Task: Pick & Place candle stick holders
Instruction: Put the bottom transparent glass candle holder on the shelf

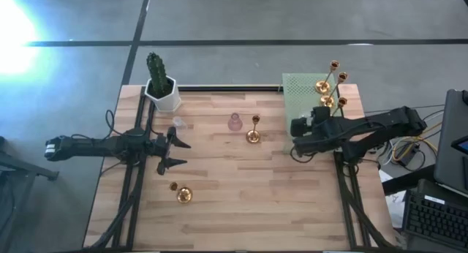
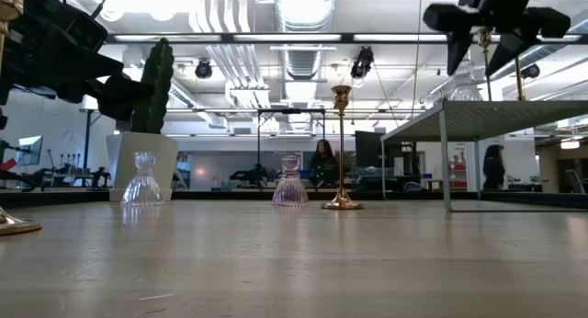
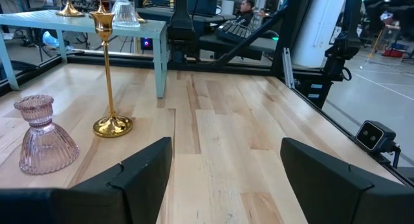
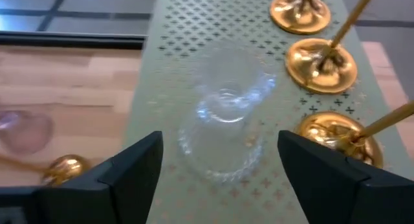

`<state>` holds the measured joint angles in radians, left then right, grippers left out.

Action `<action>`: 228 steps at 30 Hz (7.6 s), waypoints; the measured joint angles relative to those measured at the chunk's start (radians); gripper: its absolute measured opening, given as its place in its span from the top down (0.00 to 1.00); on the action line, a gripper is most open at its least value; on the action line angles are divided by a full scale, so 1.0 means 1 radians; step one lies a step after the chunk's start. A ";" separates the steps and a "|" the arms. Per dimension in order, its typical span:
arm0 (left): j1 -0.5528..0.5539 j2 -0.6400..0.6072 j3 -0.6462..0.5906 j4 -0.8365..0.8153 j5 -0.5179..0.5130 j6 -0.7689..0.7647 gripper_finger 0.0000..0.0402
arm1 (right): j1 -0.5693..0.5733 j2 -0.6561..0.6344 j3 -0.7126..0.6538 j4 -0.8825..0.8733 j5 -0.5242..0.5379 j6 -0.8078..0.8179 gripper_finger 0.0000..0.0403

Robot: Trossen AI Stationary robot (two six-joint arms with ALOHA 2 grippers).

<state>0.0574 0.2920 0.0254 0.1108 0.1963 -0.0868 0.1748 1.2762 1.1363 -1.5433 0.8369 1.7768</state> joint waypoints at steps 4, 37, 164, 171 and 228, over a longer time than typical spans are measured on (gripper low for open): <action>0.000 0.000 0.000 0.000 0.000 0.000 0.27 | 0.037 0.000 0.061 -0.018 0.000 -0.013 0.31; 0.000 0.000 0.000 0.000 0.000 0.000 0.27 | 0.648 0.630 0.684 0.191 0.043 -0.108 0.64; 0.000 0.006 0.000 -0.023 0.000 0.000 0.27 | -0.668 0.111 0.747 -0.028 -0.994 -1.888 0.98; 0.000 0.006 0.000 -0.023 0.000 0.000 0.27 | -0.672 0.102 0.637 -0.026 -0.995 -1.886 0.98; 0.000 0.006 0.000 -0.023 0.000 0.000 0.27 | -0.684 0.035 0.450 -0.028 -0.863 -1.589 0.70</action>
<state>0.0574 0.2977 0.0254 0.0877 0.1963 -0.0866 -0.5091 1.3109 1.5858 -1.5711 -0.0256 0.1878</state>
